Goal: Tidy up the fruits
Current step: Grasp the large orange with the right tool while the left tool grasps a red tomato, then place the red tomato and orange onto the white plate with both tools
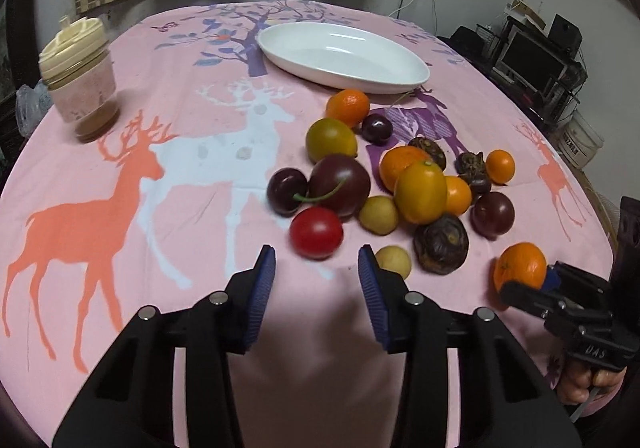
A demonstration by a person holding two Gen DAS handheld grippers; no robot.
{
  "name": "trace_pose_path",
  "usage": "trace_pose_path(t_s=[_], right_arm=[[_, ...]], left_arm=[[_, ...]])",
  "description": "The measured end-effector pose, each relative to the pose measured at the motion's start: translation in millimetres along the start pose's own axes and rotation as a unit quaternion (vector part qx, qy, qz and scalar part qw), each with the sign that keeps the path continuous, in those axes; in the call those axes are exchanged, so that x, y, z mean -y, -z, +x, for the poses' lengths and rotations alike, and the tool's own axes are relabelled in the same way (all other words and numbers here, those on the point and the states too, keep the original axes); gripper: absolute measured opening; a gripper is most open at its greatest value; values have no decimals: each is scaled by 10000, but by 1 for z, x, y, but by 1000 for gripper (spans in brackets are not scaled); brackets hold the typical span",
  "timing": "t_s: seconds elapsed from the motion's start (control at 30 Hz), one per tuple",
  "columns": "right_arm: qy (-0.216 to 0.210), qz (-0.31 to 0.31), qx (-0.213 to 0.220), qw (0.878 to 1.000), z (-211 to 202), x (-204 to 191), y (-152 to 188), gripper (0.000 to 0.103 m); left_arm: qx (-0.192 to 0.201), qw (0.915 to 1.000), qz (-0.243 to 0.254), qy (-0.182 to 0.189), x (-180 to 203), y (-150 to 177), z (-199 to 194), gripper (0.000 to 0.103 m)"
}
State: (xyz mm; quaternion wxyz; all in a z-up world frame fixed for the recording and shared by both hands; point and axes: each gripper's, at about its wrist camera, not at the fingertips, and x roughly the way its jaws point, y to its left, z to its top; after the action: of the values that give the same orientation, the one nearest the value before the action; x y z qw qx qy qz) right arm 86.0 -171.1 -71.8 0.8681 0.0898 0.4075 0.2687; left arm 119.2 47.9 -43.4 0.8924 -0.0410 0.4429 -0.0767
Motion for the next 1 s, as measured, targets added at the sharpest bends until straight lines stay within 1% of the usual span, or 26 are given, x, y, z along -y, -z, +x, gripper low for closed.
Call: trace_pose_path(t_s=[0.1,0.27,0.33,0.37,0.47,0.5,0.57,0.6,0.63,0.7,0.73,0.8,0.87,0.9,0.93,1.0], right_arm=[[-35,-3,-19,10000,1,-1,0,44],[-68,-55,-27,10000,0,-2,2,44],[-40,-94,-29,9999,0,-3,2,44],[11,-137,-31,9999,0,-4,2,44],[186,-321,9,9993,-3,-9,-1,44],[171,-363,73,9992,-6,-10,-5,44],[-8,-338,183,9993,-13,-8,-16,44],[-106,-323,300,9990,-19,-7,-28,44],[-108,-330,395,9986,-21,-6,-37,44],[44,-368,673,9970,-24,-5,-63,44],[146,-370,814,9959,-21,-4,-82,44],[264,-241,878,9955,-3,1,-124,44],[440,-147,808,9956,20,7,-155,44],[603,-101,747,9953,34,10,-169,44],[821,-13,647,9945,52,16,-185,44],[974,159,431,9942,78,27,-204,44]], left_arm=[[-67,9999,0,-130,1,-5,11,42],[-212,9997,-88,-99,-1,-8,23,42],[-212,9996,-16,-177,2,-8,25,38],[-220,9996,28,-169,3,-8,26,32],[-241,9995,109,-149,4,-7,24,31],[-240,9995,129,-128,3,-7,22,31],[-116,9998,159,-104,3,-9,11,31],[1,9998,168,-53,3,-13,3,31],[181,9997,174,21,3,-21,-8,31],[501,9985,220,89,7,-41,-24,31],[681,9972,303,112,11,-57,-29,31],[938,9946,431,101,18,-87,-29,31],[1005,9935,496,176,25,-121,-13,31],[987,9937,511,157,27,-138,1,31],[949,9942,497,103,28,-150,14,31],[757,9963,396,50,26,-171,44,31]])
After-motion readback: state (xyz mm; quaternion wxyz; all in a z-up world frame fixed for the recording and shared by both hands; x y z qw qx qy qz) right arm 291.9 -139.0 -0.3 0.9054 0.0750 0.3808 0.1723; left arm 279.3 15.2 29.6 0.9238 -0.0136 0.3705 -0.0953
